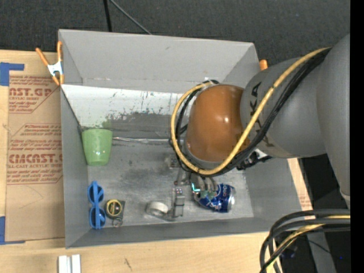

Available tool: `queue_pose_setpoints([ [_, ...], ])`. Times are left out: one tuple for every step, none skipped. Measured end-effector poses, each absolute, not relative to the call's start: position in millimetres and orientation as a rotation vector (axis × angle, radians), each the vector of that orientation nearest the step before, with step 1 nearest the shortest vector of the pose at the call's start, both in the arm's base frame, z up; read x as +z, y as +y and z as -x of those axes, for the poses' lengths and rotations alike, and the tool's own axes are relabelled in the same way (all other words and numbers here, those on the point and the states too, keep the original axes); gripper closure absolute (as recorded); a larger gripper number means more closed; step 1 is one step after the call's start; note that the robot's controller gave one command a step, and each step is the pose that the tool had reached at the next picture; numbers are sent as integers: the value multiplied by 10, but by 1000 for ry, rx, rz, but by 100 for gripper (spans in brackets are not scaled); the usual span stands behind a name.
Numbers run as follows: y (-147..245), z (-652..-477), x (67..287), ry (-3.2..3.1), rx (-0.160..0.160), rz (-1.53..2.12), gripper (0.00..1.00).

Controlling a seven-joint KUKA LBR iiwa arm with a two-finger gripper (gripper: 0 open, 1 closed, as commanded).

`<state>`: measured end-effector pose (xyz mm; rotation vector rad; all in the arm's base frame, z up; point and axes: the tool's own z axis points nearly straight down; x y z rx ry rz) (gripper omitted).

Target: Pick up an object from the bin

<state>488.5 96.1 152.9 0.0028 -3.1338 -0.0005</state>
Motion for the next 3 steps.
queue_pose_setpoints([
  [1369, -4850, 685, -3143, -3, -213, 0],
  [772, -4821, 1000, -3110, 3, -449, 0],
  [2058, -5054, 1000, -3039, -6, -812, 0],
])
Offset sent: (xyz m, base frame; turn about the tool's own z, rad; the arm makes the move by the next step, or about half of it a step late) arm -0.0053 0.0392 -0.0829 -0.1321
